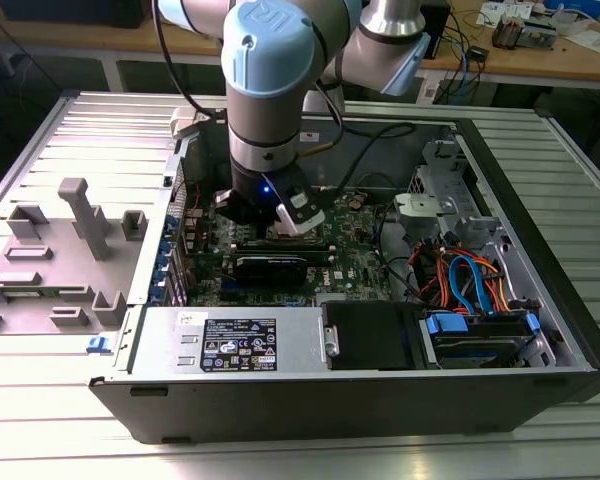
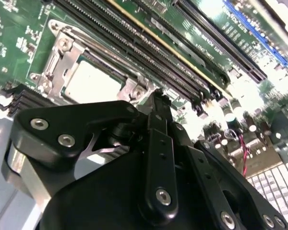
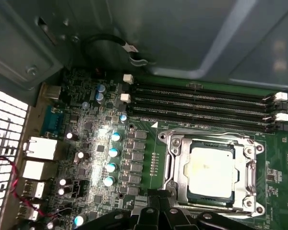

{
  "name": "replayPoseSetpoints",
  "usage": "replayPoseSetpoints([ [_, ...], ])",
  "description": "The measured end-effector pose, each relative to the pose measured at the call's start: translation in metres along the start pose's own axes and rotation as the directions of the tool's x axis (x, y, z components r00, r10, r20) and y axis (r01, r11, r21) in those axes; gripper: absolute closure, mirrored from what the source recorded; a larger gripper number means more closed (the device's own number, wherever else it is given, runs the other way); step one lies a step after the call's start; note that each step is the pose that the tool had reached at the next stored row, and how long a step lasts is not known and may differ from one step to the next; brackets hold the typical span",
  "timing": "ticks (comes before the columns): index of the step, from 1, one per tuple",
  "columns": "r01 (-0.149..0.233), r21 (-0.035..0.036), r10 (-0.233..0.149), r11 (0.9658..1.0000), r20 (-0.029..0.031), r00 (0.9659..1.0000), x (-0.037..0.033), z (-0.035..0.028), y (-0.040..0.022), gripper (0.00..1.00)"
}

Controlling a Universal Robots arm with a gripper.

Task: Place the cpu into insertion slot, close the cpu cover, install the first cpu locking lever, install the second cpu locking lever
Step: 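Install the second cpu locking lever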

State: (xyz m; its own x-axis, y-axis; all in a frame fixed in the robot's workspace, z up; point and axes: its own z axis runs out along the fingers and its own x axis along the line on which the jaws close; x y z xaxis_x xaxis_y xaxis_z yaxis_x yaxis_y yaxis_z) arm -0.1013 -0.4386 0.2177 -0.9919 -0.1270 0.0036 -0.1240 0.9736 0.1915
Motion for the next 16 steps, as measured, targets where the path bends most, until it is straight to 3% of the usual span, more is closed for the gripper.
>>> replayPoseSetpoints([
  [4,0.000,-0.0001,0.000,1.0000,0.0001,1.0000,0.0000,-0.0060,0.0012,0.89],
  [16,0.000,-0.0065,0.000,1.0000,0.0009,1.0000,0.0000,-0.0061,0.0012,0.89],
])
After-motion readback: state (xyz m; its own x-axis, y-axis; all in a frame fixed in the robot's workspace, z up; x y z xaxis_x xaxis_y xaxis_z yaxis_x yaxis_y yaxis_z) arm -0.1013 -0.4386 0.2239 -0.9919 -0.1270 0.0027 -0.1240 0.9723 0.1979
